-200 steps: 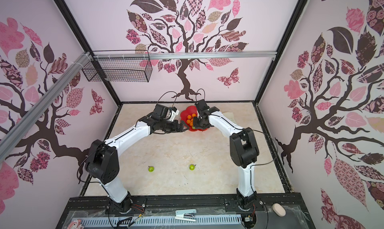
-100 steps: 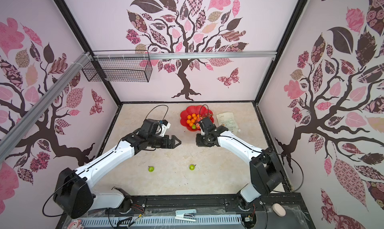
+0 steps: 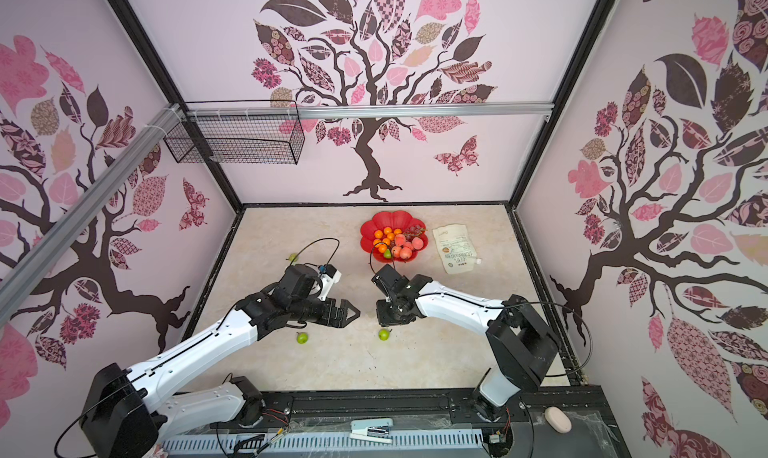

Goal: Place and organize the fake fruits in the fruit bowl
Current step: 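Lower and close the right gripper on the green pear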

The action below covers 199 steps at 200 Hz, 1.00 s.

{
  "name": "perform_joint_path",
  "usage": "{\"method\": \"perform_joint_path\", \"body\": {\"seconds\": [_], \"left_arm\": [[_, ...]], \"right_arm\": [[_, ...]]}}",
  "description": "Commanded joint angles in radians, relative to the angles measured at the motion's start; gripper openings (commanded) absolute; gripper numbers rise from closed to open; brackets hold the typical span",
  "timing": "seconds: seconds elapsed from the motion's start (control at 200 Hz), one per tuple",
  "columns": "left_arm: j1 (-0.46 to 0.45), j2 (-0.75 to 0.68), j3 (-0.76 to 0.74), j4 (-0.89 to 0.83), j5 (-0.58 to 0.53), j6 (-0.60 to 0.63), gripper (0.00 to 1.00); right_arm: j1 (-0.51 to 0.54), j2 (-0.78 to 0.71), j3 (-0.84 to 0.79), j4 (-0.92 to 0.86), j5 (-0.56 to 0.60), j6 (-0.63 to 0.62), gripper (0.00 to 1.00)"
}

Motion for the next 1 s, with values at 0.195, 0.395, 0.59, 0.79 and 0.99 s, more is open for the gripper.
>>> {"method": "perform_joint_path", "body": {"seconds": [0.195, 0.395, 0.59, 0.79, 0.99], "left_arm": [[-0.002, -0.052, -0.060, 0.014, -0.036, -0.021, 0.98], [-0.002, -0.048, -0.057, 0.018, -0.041, -0.018, 0.98], [-0.002, -0.041, -0.057, 0.020, -0.043, -0.016, 0.98], [-0.002, -0.040, -0.062, 0.024, -0.046, -0.013, 0.98], [-0.003, -0.029, -0.056, 0.027, -0.046, -0.009, 0.98]], "right_arm": [[0.050, 0.082, 0.017, -0.041, -0.001, 0.045, 0.43], [0.058, 0.129, 0.038, -0.069, 0.021, 0.042, 0.44], [0.058, 0.156, 0.046, -0.077, 0.034, 0.044, 0.44], [0.057, 0.172, 0.045, -0.081, 0.033, 0.043, 0.45], [0.057, 0.188, 0.045, -0.080, 0.035, 0.041, 0.44]]}}
